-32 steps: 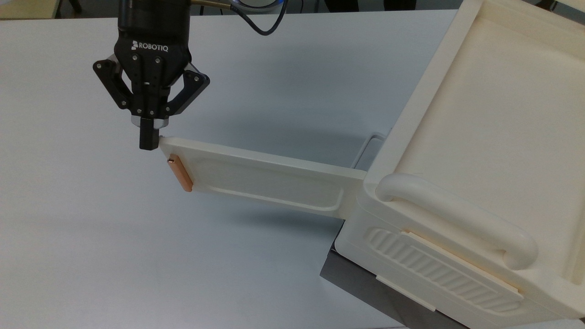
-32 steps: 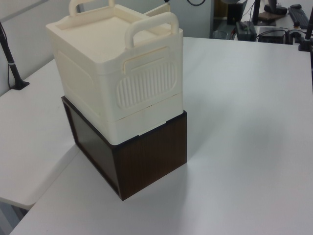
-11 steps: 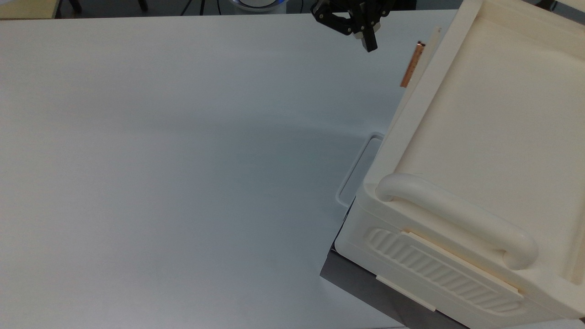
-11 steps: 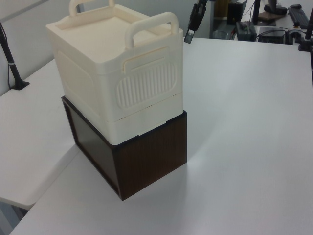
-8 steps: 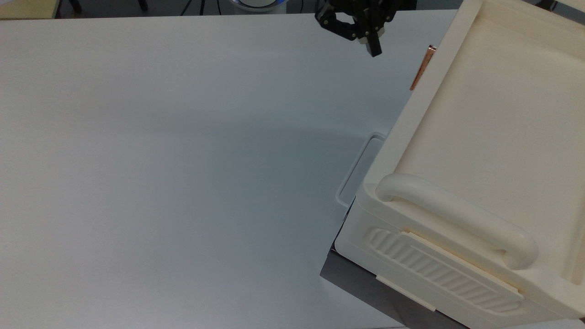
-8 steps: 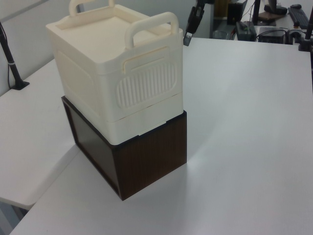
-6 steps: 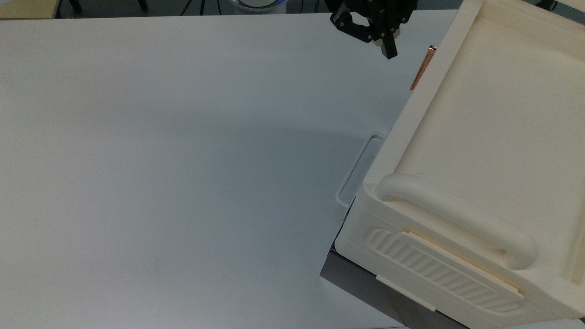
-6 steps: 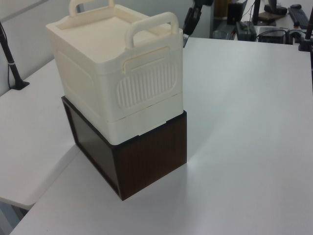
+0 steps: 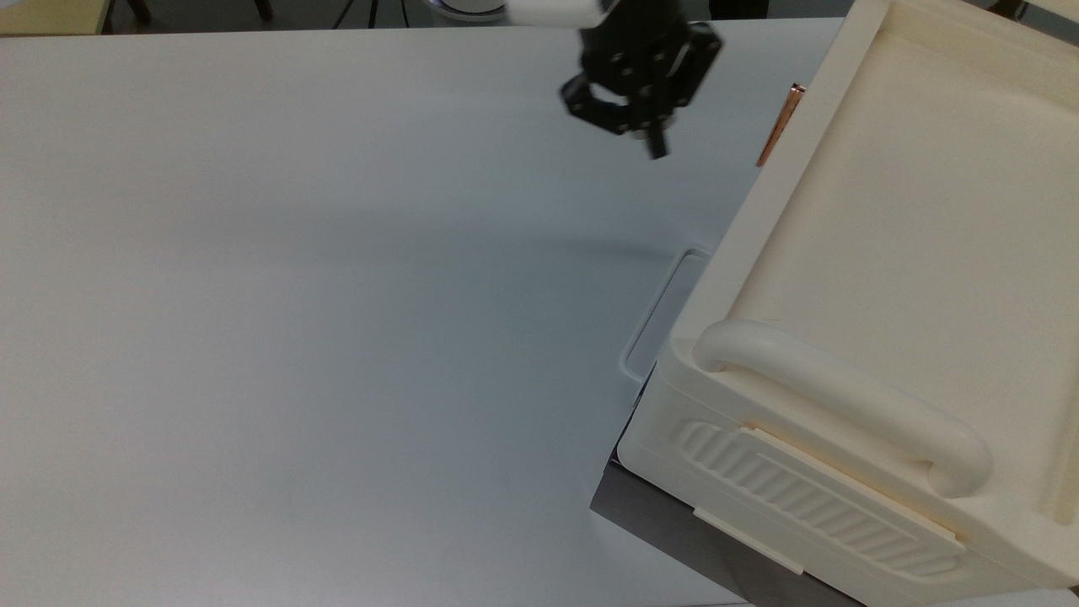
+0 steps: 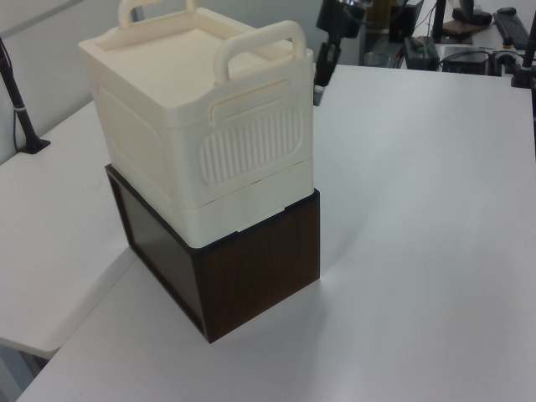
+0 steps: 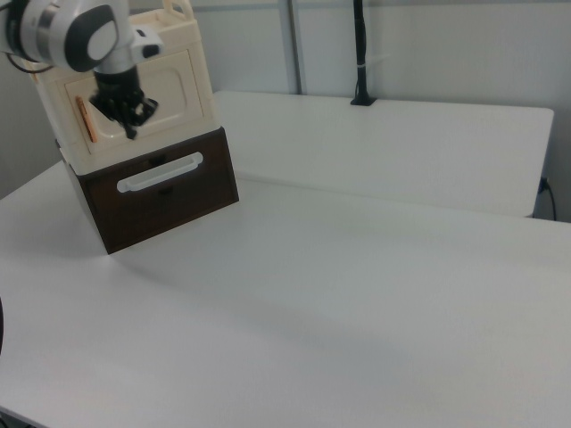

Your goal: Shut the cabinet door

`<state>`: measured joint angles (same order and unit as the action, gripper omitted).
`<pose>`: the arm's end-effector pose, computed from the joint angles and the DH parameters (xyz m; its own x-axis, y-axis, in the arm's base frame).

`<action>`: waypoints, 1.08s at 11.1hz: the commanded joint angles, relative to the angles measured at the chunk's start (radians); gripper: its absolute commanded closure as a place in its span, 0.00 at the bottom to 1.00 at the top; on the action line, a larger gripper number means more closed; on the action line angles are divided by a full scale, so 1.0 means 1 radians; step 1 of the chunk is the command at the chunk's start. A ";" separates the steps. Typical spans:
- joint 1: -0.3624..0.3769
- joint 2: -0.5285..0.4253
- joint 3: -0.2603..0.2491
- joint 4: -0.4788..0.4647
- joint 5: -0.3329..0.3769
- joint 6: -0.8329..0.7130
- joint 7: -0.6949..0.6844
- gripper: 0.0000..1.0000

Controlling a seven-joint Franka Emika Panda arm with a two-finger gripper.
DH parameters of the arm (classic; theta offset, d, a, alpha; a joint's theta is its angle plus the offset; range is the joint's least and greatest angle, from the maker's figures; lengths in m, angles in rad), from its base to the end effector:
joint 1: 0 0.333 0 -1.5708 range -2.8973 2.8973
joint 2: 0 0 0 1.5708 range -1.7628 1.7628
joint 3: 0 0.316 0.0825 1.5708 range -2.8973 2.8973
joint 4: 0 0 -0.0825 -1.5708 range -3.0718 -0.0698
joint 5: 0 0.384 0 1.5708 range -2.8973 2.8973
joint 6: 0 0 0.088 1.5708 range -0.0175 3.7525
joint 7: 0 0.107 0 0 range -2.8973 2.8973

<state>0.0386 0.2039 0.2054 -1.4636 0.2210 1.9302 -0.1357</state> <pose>0.6272 0.1579 0.5951 0.9198 0.2702 0.2844 0.3373 -0.9149 -0.2219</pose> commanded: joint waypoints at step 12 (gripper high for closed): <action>-0.085 -0.156 -0.153 -0.138 -0.339 -0.290 0.337 0.00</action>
<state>-0.0314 0.0843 0.0451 -1.5580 -0.1465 1.6476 0.1856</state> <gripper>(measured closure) 0.577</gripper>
